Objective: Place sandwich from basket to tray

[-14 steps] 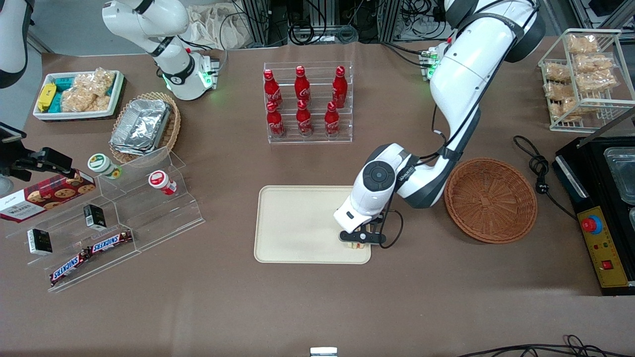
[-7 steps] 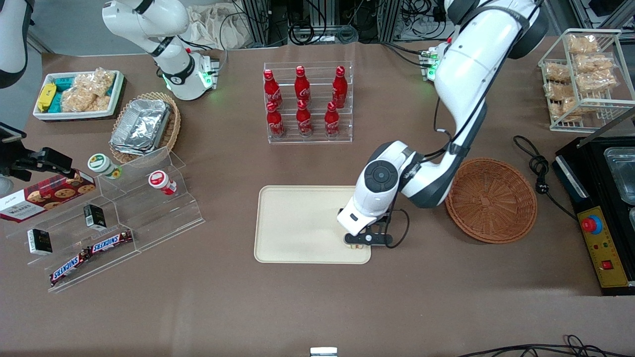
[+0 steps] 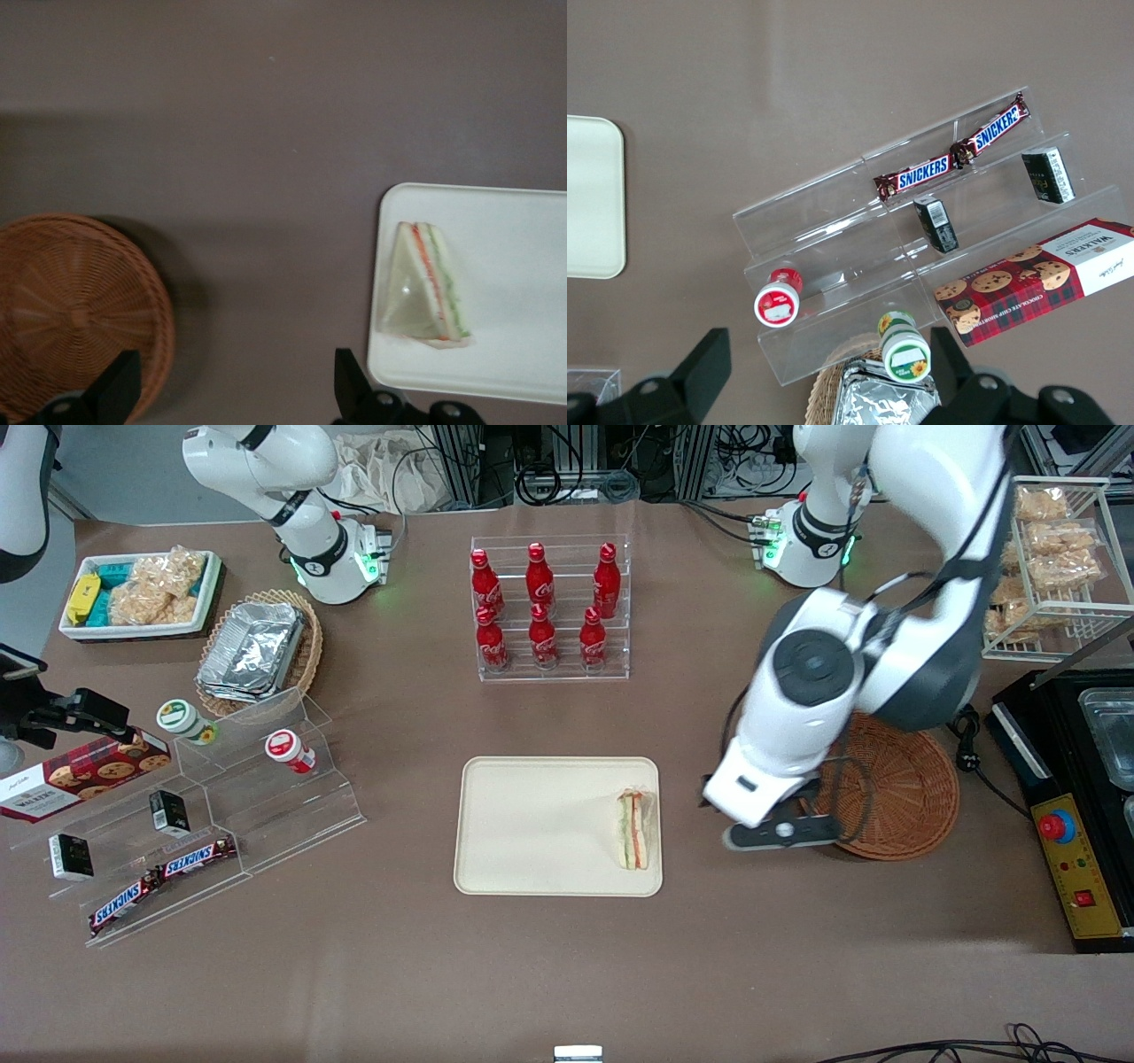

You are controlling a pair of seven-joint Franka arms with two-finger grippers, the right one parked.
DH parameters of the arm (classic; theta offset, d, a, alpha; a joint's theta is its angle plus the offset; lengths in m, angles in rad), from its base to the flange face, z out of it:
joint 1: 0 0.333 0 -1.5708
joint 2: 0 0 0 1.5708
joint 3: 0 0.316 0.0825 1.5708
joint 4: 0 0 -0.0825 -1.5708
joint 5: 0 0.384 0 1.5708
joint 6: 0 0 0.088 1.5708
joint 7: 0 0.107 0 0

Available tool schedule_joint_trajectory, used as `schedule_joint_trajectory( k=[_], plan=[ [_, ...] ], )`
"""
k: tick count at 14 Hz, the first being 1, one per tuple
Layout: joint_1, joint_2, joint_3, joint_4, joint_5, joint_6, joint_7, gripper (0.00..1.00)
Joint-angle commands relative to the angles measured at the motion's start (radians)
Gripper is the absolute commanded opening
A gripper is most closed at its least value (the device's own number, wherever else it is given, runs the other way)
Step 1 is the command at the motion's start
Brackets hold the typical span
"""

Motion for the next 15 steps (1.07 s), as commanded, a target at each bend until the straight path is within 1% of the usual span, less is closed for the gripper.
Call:
schedule_joint_trajectory(
  k=[1,4,6,8,9,11,13,15],
  plan=[
    [0.083,-0.134,-0.010,-0.072,-0.059,-0.081,0.155,0.99],
    [0.173,-0.204,-0.008,-0.066,-0.102,-0.147,0.314,0.99],
    [0.221,-0.232,-0.004,-0.065,-0.110,-0.163,0.335,0.99],
    [0.291,-0.238,-0.002,-0.066,-0.112,-0.164,0.330,0.99],
    [0.319,-0.238,-0.002,-0.069,-0.124,-0.166,0.329,0.99],
    [0.350,-0.238,-0.002,-0.060,-0.145,-0.184,0.336,0.99],
    [0.356,-0.231,-0.001,-0.016,-0.145,-0.231,0.344,0.99],
    [0.356,-0.232,-0.001,-0.016,-0.138,-0.235,0.393,0.99]
  ],
)
